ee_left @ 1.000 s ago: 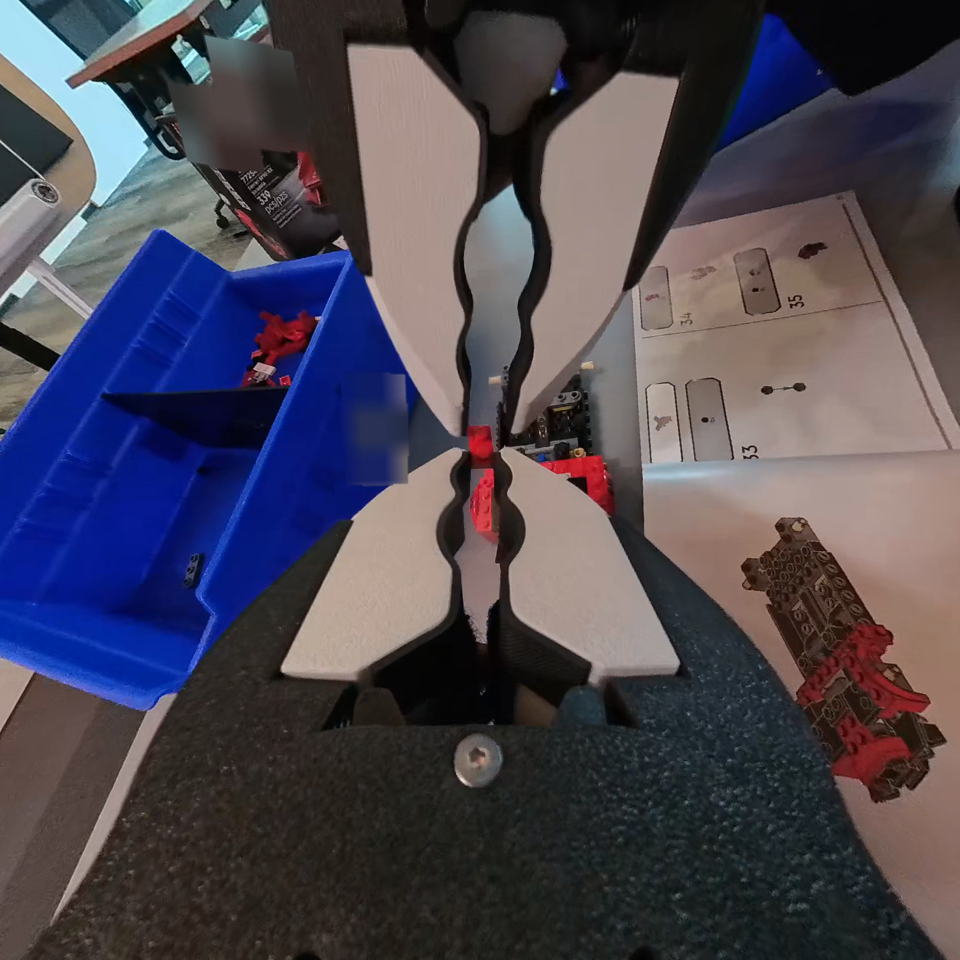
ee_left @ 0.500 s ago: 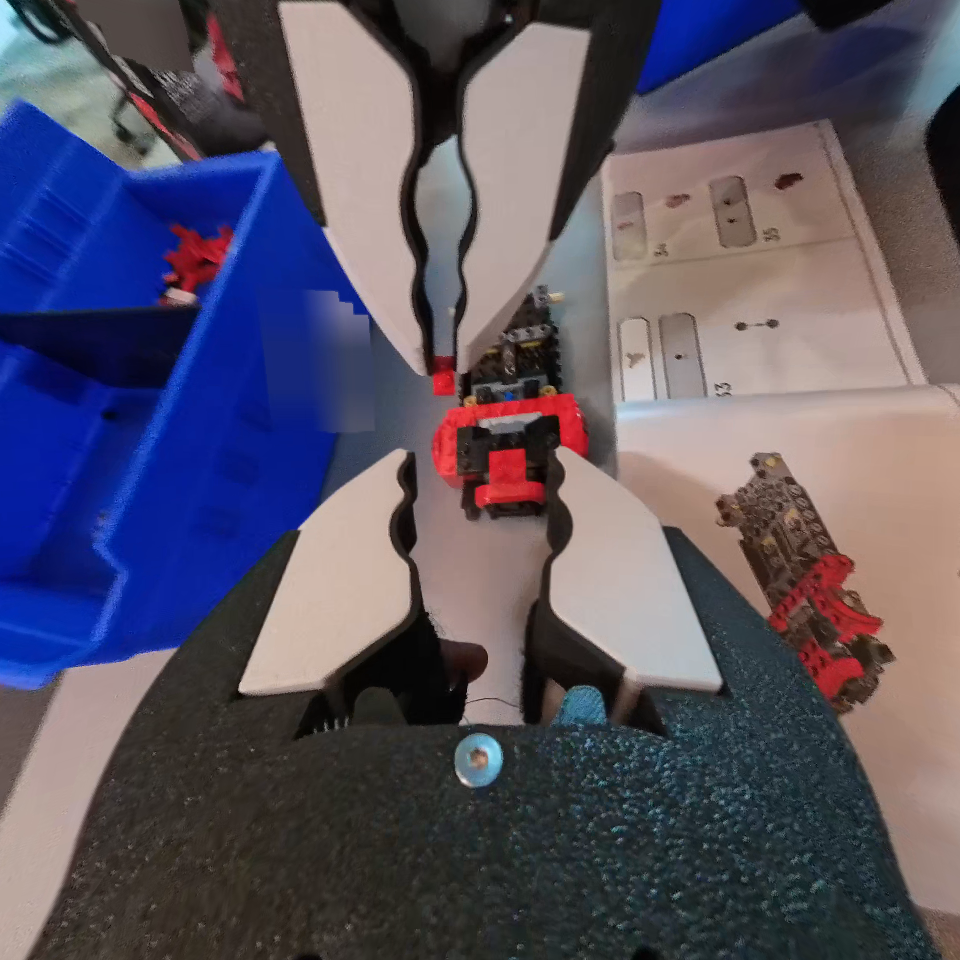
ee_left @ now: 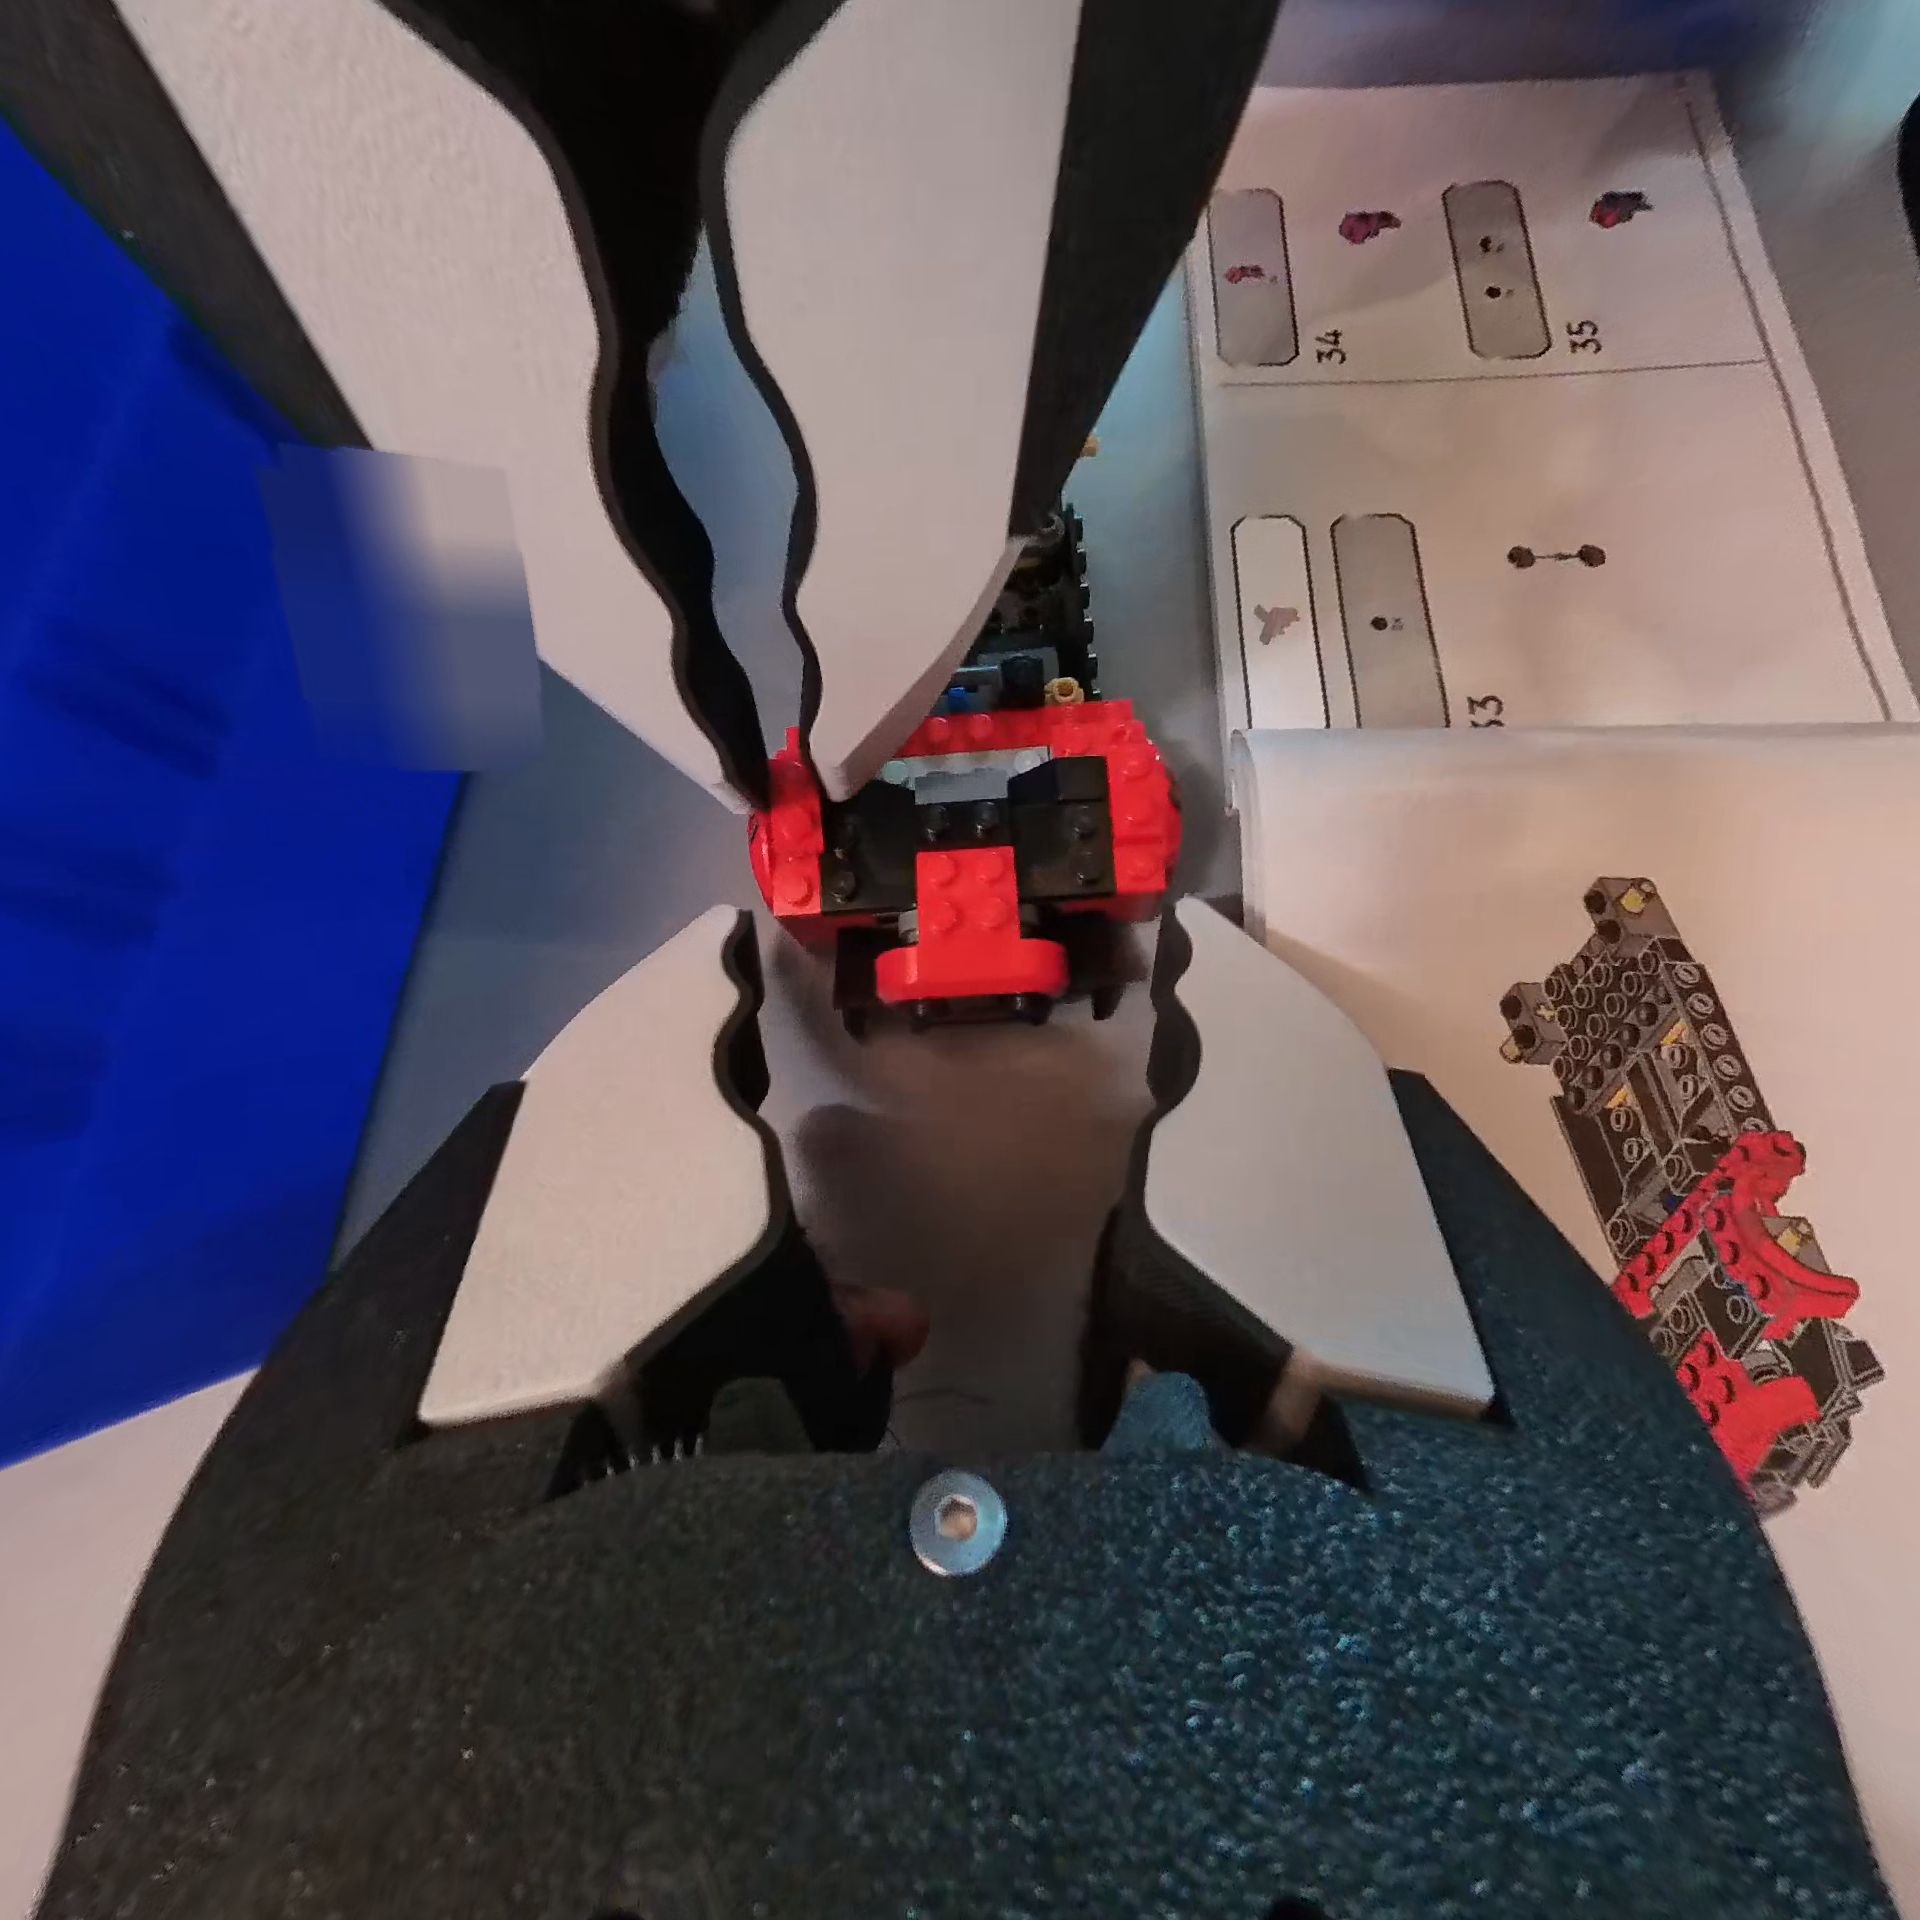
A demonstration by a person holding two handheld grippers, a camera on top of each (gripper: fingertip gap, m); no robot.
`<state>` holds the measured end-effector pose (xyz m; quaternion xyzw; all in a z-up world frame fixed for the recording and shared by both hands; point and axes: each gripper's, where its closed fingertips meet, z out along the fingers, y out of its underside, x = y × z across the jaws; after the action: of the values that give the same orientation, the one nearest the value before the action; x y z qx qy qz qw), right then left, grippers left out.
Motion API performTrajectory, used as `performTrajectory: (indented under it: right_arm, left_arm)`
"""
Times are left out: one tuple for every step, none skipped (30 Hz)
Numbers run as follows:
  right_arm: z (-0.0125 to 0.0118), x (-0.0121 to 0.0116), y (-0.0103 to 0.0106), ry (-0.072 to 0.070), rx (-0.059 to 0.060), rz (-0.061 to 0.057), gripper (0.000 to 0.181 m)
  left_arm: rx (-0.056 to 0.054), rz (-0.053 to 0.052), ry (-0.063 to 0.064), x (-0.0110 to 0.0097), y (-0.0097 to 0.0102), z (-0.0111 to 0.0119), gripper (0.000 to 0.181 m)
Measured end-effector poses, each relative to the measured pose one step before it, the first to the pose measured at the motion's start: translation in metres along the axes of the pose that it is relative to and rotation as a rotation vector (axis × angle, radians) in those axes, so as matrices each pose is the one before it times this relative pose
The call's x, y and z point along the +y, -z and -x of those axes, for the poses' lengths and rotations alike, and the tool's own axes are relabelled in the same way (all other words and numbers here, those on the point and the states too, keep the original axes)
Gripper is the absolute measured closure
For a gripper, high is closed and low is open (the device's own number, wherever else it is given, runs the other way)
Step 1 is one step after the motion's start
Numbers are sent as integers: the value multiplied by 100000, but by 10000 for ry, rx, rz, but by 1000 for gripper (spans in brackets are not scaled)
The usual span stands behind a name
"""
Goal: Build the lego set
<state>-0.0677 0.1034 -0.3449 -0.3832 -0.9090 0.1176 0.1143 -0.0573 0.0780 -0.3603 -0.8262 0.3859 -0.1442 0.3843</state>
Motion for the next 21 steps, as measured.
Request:
performTrajectory:
  right_arm:
    - [-67,13,-21,-36,-2,26,174]
    - [-9,28,-24,-15,-31,20,174]
    - [-21,13,-41,-8,-14,6,174]
    - [-34,7,-14,-22,-4,3,174]
    - [-17,-6,3,-24,-7,-2,174]
    - [-17,18,-7,-6,-10,6,174]
    - [-5,11,0,-3,-17,-1,174]
    - [-13,5,-7,-19,-23,-6,174]
    - [-7,13,4,-39,-29,-8,174]
    - [-9,2,0,-54,-30,-6,174]
    - [2,-2,-6,-24,-15,-6,174]
    - [0,0,-12,9,1,-8,174]
    - [-7,0,-1,10,5,-6,173]
    - [-5,-4,-13,3,3,-5,173]
    - [-1,12,-25,10,3,7,173]
    - [0,8,4,5,-2,6,173]
    - [-23,27,2,-6,-5,24,173]
    - [-38,45,16,-3,-13,25,172]
    - [-60,25,5,-25,0,15,171]
    - [-31,22,2,-36,-28,14,169]
    - [3,-8,-7,-10,-35,0,169]
  left_arm:
    - [50,-50,-22,-36,-62,-52,111]
    - [30,-47,-35,-30,-43,-31,112]
    - [5,-34,-13,-24,-32,9,112]
    - [0,-20,8,-3,-21,27,112]
    - [1,-14,11,-15,-9,19,112]
    - [-4,-11,1,-5,-14,18,112]
    - [-10,-10,-9,-15,-24,6,112]
    - [-13,-9,-16,-2,-8,7,112]
    - [-11,-14,-18,5,4,-4,113]
    - [-5,-15,-6,9,-7,1,113]
    - [-2,-8,-1,-7,0,-4,113]
    - [-2,-1,-4,10,-2,-2,113]
    - [-3,-1,-5,-6,-6,0,113]
    - [-1,-2,-2,2,4,-4,113]
    - [-1,-1,0,7,-7,0,113]
    - [-1,-1,-2,-1,-1,3,113]
    - [-2,0,-4,4,5,-2,113]
    - [-1,0,-4,-5,-6,-3,113]
    - [1,0,-5,4,5,-5,113]
    - [1,1,-10,8,-6,-8,113]
    - [-5,1,-11,4,6,-7,113]
